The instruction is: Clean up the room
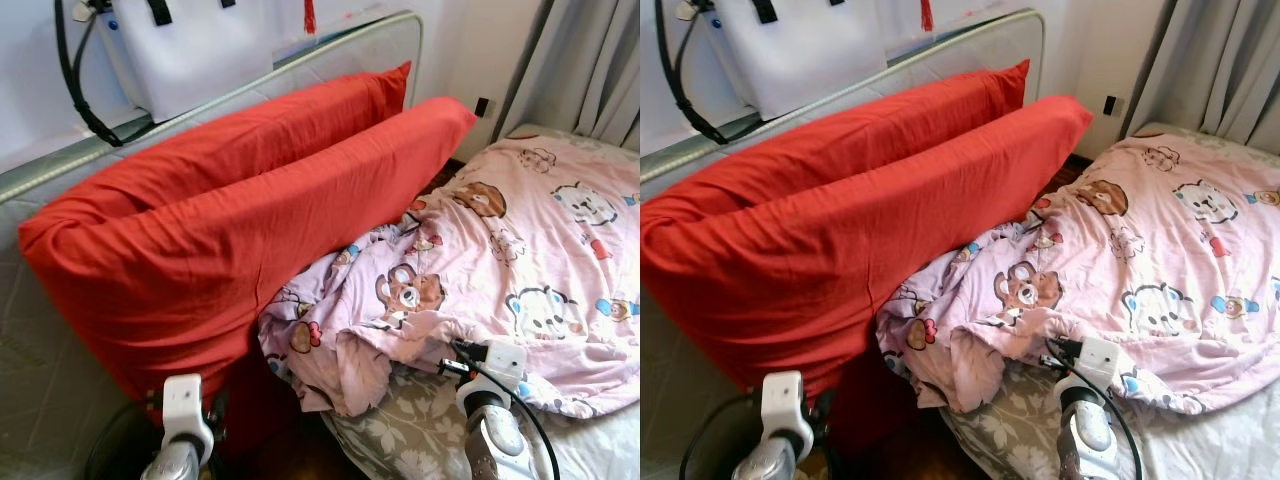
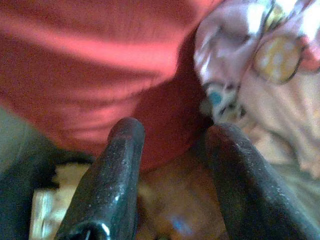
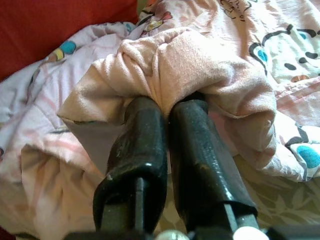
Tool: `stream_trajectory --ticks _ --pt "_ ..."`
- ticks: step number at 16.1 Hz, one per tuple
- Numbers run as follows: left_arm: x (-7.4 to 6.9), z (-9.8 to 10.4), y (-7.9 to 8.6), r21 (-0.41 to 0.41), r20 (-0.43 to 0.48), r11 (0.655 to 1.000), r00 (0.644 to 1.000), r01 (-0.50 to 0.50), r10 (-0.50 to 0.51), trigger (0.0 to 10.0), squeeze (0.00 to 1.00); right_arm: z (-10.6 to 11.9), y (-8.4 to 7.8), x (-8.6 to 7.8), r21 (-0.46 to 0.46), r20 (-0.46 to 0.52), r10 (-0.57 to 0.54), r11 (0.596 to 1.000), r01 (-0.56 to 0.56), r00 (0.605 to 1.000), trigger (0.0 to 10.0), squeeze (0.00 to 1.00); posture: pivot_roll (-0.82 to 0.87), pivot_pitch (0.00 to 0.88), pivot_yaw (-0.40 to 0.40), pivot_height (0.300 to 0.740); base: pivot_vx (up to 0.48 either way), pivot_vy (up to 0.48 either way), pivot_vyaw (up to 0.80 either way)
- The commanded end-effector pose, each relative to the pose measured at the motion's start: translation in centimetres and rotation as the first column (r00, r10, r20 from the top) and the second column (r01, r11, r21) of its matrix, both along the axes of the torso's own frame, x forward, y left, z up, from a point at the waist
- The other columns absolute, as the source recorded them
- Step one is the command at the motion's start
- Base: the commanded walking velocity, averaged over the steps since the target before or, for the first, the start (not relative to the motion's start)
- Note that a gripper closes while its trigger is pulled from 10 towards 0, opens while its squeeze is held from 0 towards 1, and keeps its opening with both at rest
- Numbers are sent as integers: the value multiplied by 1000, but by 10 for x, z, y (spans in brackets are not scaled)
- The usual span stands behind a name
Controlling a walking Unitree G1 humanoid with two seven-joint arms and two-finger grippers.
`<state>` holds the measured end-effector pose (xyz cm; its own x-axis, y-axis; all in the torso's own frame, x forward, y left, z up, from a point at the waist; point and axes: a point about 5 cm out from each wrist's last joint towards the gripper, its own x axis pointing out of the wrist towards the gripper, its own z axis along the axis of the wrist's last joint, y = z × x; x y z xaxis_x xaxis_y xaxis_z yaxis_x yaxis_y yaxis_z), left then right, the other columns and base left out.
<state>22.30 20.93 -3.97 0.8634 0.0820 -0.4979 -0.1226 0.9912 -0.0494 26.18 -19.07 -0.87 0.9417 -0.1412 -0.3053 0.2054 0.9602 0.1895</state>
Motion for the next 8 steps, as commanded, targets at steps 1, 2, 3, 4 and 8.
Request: stream_trajectory --ticks 1,2,3,4,8 --pt "-8 -7 6 -4 -49 1000 998 -30 29 10000 0 -2 3 0 -5 -18 14 1000 -14 1000 10000 0 18 0 32 740 0 0 0" --pt "-11 -10 7 -6 -73 999 996 -45 45 10000 0 -3 3 -1 -6 -23 14 1000 -14 1000 10000 0 18 0 30 740 0 0 0" --pt "-13 -11 8 -8 -81 998 995 -56 55 10000 0 -3 3 -1 -10 -26 18 1000 -18 1000 10000 0 17 0 30 740 0 0 0" --pt "-16 -14 8 -15 -96 998 993 -63 61 10000 0 -3 4 -1 -15 -27 27 1000 -27 999 10000 0 16 1 30 740 0 0 0" --pt "-29 -27 1 5 -193 1000 981 20 -18 10000 0 -4 7 0 -25 -33 43 999 -44 999 10000 0 24 8 27 740 0 0 0"
